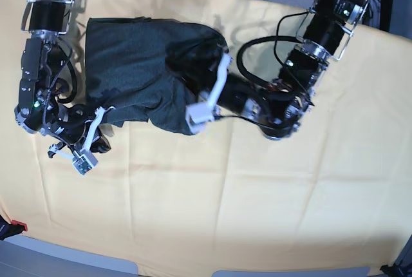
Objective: Fold the T-shirt properly
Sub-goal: 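Grasp the shirt's folded edge with the left gripper and tuck it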
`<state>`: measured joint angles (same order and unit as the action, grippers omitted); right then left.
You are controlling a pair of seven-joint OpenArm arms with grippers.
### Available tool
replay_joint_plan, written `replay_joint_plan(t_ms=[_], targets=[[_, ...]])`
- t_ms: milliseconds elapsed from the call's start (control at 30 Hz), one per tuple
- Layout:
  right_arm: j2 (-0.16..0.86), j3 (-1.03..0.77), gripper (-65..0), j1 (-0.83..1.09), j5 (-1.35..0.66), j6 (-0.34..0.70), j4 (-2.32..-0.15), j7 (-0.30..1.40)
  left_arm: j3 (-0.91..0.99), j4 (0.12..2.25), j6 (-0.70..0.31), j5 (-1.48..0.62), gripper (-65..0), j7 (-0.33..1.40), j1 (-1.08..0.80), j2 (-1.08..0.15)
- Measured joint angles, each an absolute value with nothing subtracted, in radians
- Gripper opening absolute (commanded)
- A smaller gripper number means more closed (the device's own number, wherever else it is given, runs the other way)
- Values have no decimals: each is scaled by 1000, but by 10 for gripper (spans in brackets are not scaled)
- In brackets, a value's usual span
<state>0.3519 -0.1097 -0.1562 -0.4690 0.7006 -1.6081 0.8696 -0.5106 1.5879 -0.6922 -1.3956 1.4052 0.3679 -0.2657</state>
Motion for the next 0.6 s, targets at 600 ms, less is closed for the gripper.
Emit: replay_joint_plan(t_ms=[600], targets=[[498, 68, -650, -167, -463, 700, -1558, 878, -845, 1649, -693, -1098, -650, 1343, 369, -266]])
